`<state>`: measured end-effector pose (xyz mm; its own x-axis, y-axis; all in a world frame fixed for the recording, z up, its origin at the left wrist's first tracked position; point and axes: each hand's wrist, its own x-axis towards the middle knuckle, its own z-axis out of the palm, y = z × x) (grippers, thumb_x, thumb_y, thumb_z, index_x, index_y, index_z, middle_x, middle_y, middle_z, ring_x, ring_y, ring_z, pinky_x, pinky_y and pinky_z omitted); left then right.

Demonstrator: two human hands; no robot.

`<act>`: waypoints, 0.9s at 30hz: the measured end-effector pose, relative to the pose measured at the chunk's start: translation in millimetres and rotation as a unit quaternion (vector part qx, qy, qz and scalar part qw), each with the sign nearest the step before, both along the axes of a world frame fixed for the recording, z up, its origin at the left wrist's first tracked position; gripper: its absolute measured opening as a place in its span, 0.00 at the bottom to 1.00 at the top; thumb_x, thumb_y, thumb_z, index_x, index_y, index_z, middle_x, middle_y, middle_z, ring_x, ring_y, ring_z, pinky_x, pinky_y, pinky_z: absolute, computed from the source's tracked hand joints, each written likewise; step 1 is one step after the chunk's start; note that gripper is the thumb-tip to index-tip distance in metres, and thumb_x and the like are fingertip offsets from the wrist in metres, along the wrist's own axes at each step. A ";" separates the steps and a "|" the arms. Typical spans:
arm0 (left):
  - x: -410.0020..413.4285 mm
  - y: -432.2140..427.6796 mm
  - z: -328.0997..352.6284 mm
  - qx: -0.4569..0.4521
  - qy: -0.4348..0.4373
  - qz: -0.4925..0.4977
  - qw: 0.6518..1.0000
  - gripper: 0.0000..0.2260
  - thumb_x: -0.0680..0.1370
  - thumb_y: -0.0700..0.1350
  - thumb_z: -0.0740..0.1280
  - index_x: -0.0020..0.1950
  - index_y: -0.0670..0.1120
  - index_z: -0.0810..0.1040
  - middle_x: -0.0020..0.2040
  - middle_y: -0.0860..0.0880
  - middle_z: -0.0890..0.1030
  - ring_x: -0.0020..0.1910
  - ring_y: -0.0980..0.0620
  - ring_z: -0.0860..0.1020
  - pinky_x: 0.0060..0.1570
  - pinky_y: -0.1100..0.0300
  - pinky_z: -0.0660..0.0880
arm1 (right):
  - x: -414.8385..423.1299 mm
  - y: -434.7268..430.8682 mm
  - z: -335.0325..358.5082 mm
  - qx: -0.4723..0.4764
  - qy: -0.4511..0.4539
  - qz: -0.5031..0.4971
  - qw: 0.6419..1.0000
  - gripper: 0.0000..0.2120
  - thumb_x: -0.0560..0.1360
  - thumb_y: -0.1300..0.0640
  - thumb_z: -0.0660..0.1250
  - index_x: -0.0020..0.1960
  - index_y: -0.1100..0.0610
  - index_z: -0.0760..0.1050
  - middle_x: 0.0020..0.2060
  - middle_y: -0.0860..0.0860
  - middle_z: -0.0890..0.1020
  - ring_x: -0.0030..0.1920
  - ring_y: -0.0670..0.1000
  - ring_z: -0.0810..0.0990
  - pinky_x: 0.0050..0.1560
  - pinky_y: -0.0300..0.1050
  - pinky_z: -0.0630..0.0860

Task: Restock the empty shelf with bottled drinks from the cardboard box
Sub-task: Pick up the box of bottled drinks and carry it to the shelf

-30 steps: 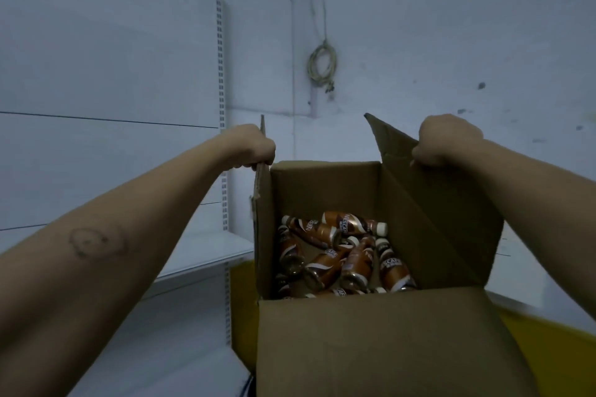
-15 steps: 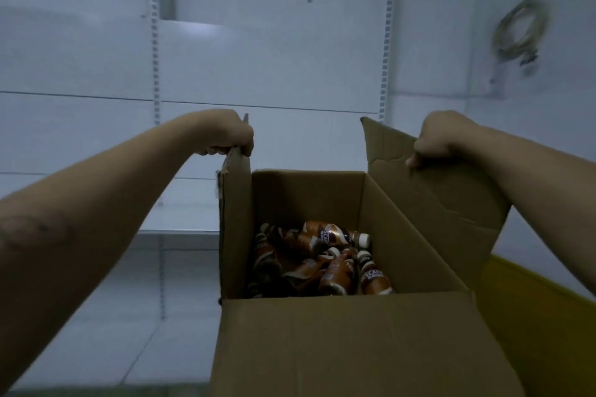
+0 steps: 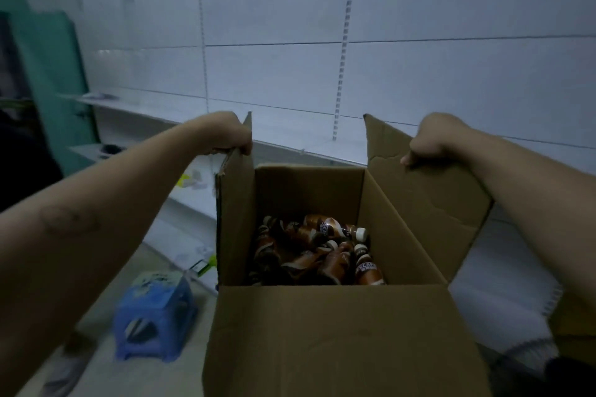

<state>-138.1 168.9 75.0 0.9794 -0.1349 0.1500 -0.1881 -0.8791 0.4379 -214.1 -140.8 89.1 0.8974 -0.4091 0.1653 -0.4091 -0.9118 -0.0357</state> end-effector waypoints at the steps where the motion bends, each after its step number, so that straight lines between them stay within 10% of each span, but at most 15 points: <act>1: 4.5 14.5 -10.6 0.002 0.009 0.014 1.000 0.11 0.73 0.41 0.69 0.34 0.39 0.72 0.27 0.44 0.69 0.25 0.49 0.65 0.26 0.62 0.60 | 13.2 12.7 -8.9 0.004 0.007 0.013 1.000 0.23 0.68 0.45 0.77 0.32 0.60 0.68 0.34 0.55 0.73 0.43 0.58 0.76 0.43 0.47 0.71; 19: 178.9 201.4 -207.2 0.127 0.114 0.025 0.985 0.13 0.75 0.45 0.63 0.31 0.45 0.71 0.28 0.47 0.75 0.27 0.51 0.74 0.32 0.60 0.71 | 214.2 202.2 -228.8 0.145 0.094 0.003 0.985 0.16 0.68 0.50 0.77 0.34 0.57 0.73 0.34 0.53 0.77 0.36 0.53 0.76 0.34 0.42 0.70; 27: 261.1 183.6 -289.6 0.198 0.187 -0.049 0.961 0.09 0.74 0.47 0.62 0.35 0.45 0.73 0.47 0.40 0.83 0.49 0.42 0.82 0.51 0.53 0.79 | 248.4 203.6 -328.7 0.172 0.128 -0.059 0.975 0.11 0.71 0.57 0.69 0.33 0.57 0.72 0.32 0.52 0.78 0.34 0.53 0.77 0.30 0.40 0.68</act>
